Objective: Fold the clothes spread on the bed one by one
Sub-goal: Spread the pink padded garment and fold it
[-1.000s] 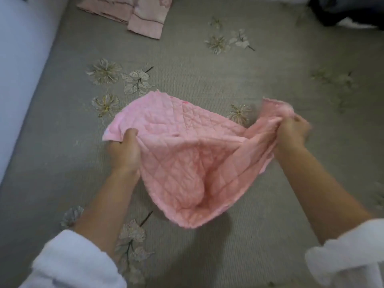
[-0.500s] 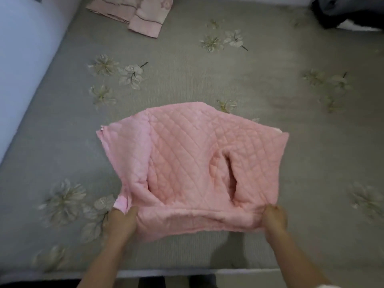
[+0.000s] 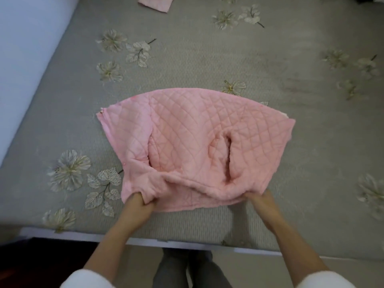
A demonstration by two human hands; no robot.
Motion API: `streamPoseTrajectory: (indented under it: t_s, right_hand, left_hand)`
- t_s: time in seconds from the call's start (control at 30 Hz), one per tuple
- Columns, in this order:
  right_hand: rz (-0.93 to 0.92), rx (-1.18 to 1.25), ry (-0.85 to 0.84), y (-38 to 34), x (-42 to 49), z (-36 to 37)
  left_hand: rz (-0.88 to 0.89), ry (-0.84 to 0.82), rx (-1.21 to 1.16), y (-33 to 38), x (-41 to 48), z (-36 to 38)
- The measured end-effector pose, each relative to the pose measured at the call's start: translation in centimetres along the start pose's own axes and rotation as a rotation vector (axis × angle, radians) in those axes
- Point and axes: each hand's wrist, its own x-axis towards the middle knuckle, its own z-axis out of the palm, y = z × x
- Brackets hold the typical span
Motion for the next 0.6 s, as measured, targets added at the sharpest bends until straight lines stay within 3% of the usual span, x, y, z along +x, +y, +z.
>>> streamPoseTrajectory:
  t_s: [0.13,0.23,0.33,0.4,0.5,0.6]
  right_hand:
    - [0.065,0.302,0.091,-4.1,2.0,-1.1]
    - [0.104,0.541,-0.129,-3.4,1.1,-1.3]
    - [0.353,0.399,-0.256,1.2,-1.5,0.1]
    - [0.453,0.194,-0.125,4.1,-2.7,1.0]
    - [0.498,0.072,0.014,6.3,-3.1,0.8]
    - [0.455,0.229,0.13,5.8,-1.9,0.2]
  left_hand:
    - [-0.127,-0.016,-0.446,3.5,1.6,-1.8]
    - [-0.35,0.044,-0.664,2.9,0.9,-0.9]
    - [-0.617,-0.124,-0.653,-0.1,-1.6,1.7]
    - [-0.753,-0.238,-0.567,-2.7,-3.4,3.1]
    - [-0.812,-0.228,-0.569,-5.2,-4.6,3.6]
    - [-0.708,-0.068,-0.963,-5.3,-2.9,2.9]
